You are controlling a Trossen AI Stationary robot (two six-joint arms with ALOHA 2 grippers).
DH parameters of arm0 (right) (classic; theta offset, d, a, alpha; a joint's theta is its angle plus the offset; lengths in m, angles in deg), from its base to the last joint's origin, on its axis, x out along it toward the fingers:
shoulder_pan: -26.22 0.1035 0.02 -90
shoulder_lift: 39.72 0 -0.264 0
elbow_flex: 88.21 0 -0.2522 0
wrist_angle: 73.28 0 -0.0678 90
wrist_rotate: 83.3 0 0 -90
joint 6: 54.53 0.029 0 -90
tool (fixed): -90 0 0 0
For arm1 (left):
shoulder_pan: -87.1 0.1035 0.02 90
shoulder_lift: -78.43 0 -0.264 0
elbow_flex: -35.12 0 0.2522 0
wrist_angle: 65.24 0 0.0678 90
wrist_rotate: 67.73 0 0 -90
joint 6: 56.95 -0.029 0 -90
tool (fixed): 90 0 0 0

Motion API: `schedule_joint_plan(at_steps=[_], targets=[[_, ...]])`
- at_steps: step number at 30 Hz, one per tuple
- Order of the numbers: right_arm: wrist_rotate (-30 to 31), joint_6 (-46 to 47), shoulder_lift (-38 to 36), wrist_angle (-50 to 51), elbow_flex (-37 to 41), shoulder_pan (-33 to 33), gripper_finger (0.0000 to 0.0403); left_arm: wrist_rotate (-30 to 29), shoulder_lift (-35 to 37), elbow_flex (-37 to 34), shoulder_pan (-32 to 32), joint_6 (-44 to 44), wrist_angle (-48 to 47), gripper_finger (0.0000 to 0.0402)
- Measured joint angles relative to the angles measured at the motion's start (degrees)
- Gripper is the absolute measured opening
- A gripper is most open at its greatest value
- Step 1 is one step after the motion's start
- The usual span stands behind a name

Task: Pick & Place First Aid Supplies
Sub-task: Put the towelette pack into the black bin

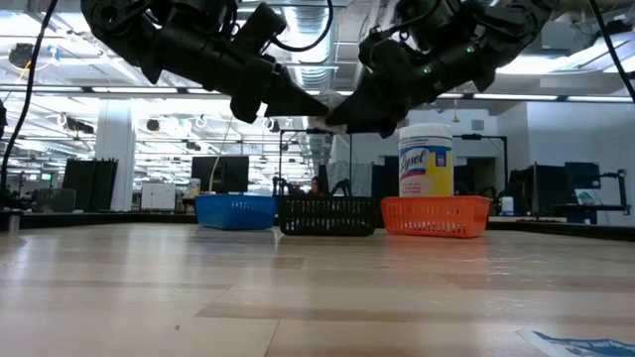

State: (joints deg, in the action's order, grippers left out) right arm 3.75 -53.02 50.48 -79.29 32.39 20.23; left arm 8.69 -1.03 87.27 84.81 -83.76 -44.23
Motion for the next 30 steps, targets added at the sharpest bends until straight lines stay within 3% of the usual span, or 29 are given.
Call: schedule_joint_plan(at_steps=[10, 19, 27, 30], targets=[[0.01, -2.08, 0.00, 0.94, -0.14, 1.77, 0.0127, -0.03, 0.00, -0.02, 0.09, 0.07, -0.45, 0.0008], [-0.04, -2.13, 0.00, 0.97, -0.16, 0.94, 0.0010, -0.16, 0.00, -0.02, 0.17, 0.26, -1.71, 0.0008], [-0.12, -1.45, 0.00, 4.58, -0.21, 0.62, 0.0031, -0.56, 0.00, -0.02, 0.14, 0.31, -2.04, 0.0010], [-0.01, 0.18, 0.00, 7.94, -0.21, 0.72, 0.0039, -3.25, 0.00, -0.02, 0.09, 0.31, -1.95, 0.0009]])
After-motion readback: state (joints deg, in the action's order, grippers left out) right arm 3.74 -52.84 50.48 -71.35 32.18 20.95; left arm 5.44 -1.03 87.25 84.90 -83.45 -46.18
